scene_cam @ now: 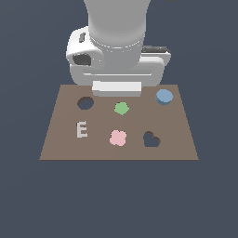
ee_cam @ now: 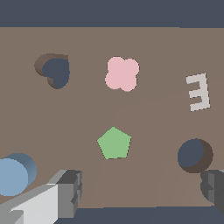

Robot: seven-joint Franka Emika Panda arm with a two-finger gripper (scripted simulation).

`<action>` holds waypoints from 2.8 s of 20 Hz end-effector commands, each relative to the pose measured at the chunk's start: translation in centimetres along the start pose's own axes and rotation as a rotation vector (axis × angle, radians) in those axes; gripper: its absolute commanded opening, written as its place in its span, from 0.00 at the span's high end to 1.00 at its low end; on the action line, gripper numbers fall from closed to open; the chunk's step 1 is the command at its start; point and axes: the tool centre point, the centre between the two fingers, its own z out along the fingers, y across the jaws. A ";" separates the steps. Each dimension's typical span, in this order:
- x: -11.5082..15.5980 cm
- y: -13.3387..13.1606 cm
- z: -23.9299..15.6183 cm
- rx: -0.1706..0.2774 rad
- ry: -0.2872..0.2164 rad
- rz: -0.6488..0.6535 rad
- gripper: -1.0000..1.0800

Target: Insert a designated object into the corresponding slot on a board.

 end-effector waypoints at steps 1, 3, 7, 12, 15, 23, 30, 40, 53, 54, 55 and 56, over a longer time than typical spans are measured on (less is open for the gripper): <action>0.0 0.0 0.0 0.000 0.000 0.000 0.04; 0.0 -0.1 0.0 0.000 0.000 0.001 0.04; -0.4 -0.7 0.4 0.001 0.003 0.013 0.04; -1.3 -2.4 1.3 0.004 0.010 0.044 0.04; -2.0 -3.9 2.1 0.006 0.016 0.070 0.04; -4.0 -9.4 5.1 0.014 0.039 0.164 0.04; -5.1 -14.1 7.4 0.020 0.057 0.239 0.04; -5.5 -17.6 9.2 0.023 0.071 0.294 0.04; -5.4 -17.7 9.5 0.023 0.071 0.296 0.04; -5.3 -17.7 9.8 0.023 0.071 0.296 0.04; -5.3 -17.7 10.1 0.023 0.071 0.296 0.04; -5.3 -17.7 10.4 0.023 0.071 0.296 0.04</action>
